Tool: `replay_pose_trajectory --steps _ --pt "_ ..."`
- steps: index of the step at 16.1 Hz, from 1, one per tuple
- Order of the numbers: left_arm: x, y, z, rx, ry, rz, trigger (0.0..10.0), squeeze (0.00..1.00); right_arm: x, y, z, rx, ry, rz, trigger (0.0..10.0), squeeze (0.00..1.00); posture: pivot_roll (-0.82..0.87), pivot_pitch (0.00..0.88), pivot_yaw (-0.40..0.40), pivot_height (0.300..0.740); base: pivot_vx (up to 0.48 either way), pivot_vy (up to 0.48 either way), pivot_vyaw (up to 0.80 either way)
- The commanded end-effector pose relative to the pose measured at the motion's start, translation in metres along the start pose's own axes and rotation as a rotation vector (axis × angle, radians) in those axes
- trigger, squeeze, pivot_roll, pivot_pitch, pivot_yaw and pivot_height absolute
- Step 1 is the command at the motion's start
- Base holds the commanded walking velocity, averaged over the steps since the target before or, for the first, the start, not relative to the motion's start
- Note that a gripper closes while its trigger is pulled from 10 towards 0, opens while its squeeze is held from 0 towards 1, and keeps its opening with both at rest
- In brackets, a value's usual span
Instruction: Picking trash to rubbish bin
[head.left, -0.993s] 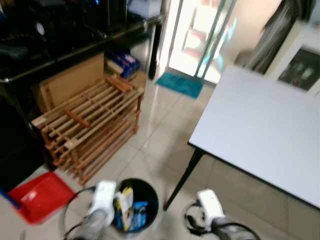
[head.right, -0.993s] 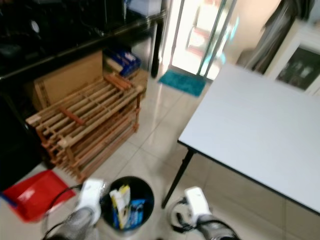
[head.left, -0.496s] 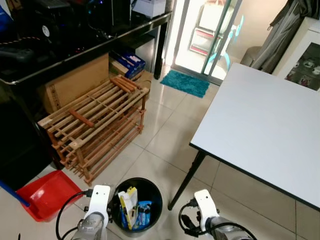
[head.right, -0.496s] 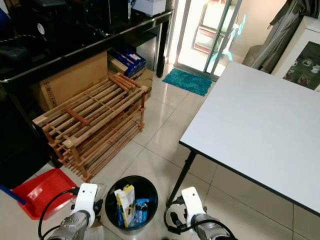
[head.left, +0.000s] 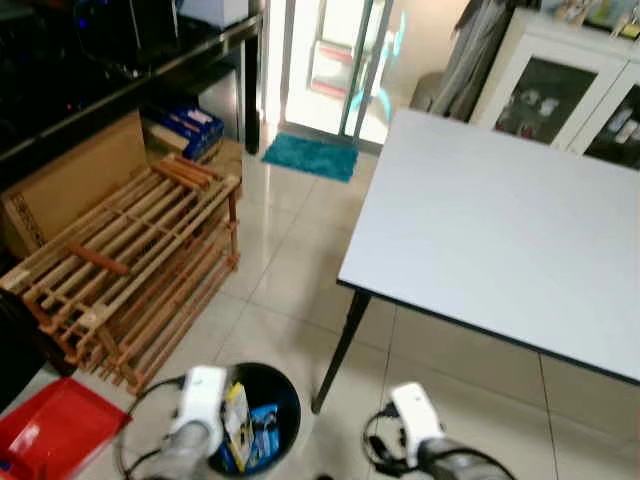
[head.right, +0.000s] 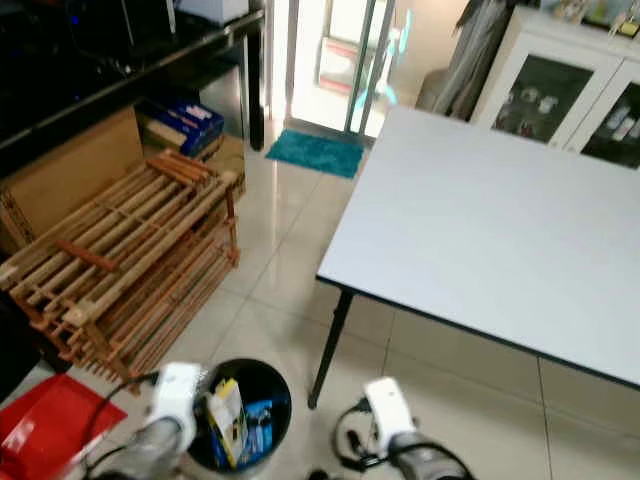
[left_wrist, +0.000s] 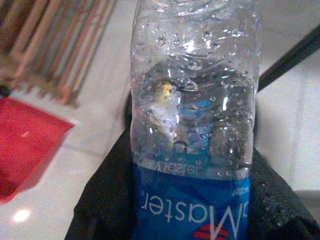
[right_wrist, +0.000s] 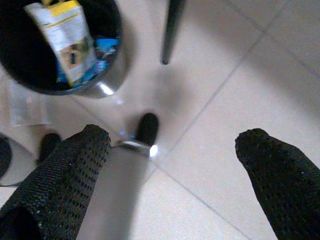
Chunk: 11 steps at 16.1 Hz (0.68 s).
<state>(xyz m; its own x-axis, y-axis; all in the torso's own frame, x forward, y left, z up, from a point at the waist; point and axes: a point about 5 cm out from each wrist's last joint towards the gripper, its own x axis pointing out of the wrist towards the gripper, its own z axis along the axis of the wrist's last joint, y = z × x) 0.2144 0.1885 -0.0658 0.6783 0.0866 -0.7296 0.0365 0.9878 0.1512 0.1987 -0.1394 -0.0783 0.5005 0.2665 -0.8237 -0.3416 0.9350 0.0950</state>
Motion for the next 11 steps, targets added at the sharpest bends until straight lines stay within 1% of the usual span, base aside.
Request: replay_pose_trajectory --steps 1,6,7,11 --pt "-0.0011 0.0038 -0.0061 0.012 0.023 0.006 10.0 0.00 0.0006 0.0016 0.0024 -0.009 -0.004 0.007 10.0 0.00 0.04 0.028 -0.113 0.740 0.000 0.000 -0.80" --pt "-0.0013 0.0038 -0.0068 0.011 0.027 0.006 10.0 0.00 0.0000 0.0000 0.0007 -0.007 0.001 0.006 10.0 0.00 0.04 0.030 -0.114 0.740 0.000 0.000 -0.80" --pt "-0.0013 0.0039 -0.0071 0.013 0.029 0.005 10.0 0.00 0.0000 0.0002 0.0006 0.010 -0.007 0.002 10.0 0.00 0.04 0.031 -0.113 0.740 0.000 0.000 -0.79" --pt "-0.0013 0.0033 -0.0062 0.000 0.018 -0.001 10.0 0.00 0.0005 0.0014 0.0024 0.015 -0.013 0.005 10.0 0.00 0.04 0.031 -0.113 0.740 0.000 0.000 0.00"
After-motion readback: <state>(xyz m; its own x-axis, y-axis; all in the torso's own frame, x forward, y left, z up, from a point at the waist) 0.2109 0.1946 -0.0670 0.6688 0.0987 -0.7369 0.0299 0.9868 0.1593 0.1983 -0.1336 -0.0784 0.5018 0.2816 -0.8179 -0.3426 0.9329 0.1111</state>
